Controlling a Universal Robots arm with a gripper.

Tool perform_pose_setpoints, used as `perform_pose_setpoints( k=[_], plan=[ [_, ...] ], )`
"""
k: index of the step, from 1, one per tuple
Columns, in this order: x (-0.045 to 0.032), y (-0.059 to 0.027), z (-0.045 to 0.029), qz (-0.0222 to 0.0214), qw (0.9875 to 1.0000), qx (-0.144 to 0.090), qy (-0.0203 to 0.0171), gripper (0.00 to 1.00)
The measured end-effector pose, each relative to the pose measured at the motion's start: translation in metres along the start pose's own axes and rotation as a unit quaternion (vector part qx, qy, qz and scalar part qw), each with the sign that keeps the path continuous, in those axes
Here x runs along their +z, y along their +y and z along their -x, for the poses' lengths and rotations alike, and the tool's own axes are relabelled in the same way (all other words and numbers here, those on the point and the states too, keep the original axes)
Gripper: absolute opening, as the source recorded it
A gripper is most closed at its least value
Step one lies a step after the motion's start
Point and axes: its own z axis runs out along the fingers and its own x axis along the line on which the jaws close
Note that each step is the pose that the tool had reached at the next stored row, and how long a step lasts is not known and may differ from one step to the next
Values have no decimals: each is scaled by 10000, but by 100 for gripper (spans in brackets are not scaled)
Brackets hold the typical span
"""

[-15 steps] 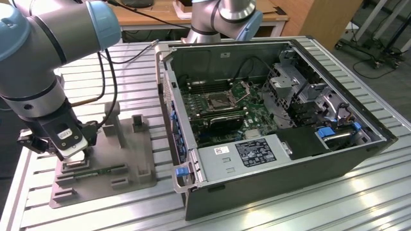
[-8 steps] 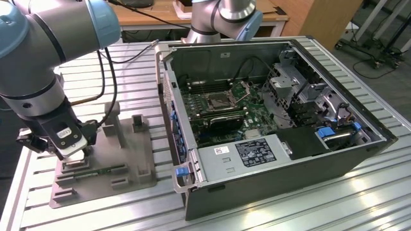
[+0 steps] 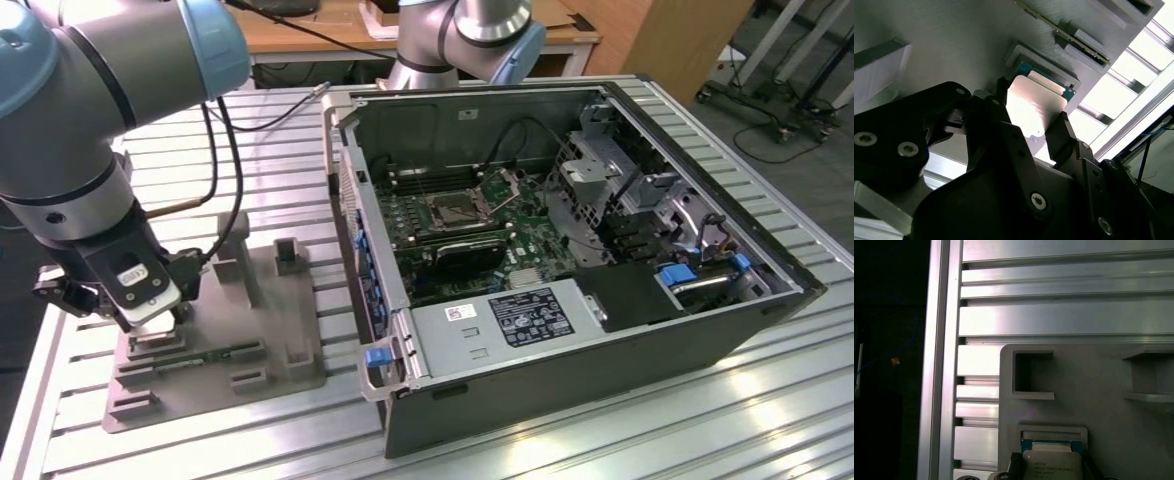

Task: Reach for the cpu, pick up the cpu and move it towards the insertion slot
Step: 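Pick up the cpu and move it towards the insertion slot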

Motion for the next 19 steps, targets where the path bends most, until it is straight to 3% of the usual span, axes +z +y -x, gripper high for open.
perform_pose_setpoints(
  k=[19],
  plan=[
    [-93, 3, -1, 4, 10000, 0, 0, 54]
  ],
)
